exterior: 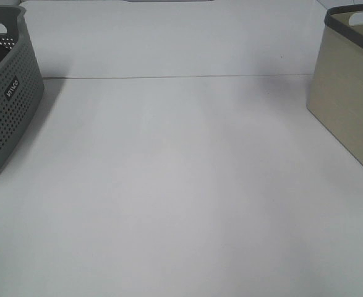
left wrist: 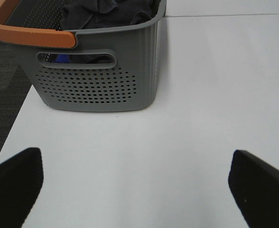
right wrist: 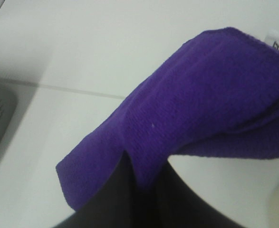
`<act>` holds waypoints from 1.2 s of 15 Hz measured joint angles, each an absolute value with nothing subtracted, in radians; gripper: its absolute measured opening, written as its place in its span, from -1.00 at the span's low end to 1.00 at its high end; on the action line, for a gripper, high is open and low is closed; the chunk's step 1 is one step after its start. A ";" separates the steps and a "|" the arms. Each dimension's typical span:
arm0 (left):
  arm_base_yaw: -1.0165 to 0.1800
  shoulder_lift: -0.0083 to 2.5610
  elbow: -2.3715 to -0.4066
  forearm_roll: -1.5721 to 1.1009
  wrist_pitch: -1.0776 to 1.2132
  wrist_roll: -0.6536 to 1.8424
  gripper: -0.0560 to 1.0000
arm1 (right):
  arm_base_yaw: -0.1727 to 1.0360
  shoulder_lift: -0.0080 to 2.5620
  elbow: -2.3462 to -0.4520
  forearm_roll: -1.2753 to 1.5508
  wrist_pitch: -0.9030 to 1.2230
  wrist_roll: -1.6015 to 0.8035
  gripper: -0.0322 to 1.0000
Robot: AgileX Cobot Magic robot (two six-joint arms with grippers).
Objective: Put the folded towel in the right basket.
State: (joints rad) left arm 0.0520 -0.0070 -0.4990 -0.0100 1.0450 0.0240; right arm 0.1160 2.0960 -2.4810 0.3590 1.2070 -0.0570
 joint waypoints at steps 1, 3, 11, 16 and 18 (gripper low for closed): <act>0.052 -0.007 -0.499 -0.010 1.045 0.024 0.98 | 0.045 2.054 -2.489 0.337 1.208 -0.051 -0.79; 0.052 -0.007 -0.499 -0.010 1.045 0.024 0.98 | -0.103 2.008 -2.483 0.303 1.208 -0.030 -0.79; 0.052 -0.007 -0.499 -0.010 1.045 0.024 0.98 | -0.274 1.980 -2.053 0.165 1.222 -0.014 -0.34; 0.052 -0.007 -0.499 -0.010 1.045 0.024 0.98 | -0.274 2.021 -2.009 0.114 1.222 -0.011 0.90; 0.052 -0.007 -0.499 -0.010 1.045 0.024 0.98 | -0.275 2.021 -2.009 0.189 1.222 -0.090 0.92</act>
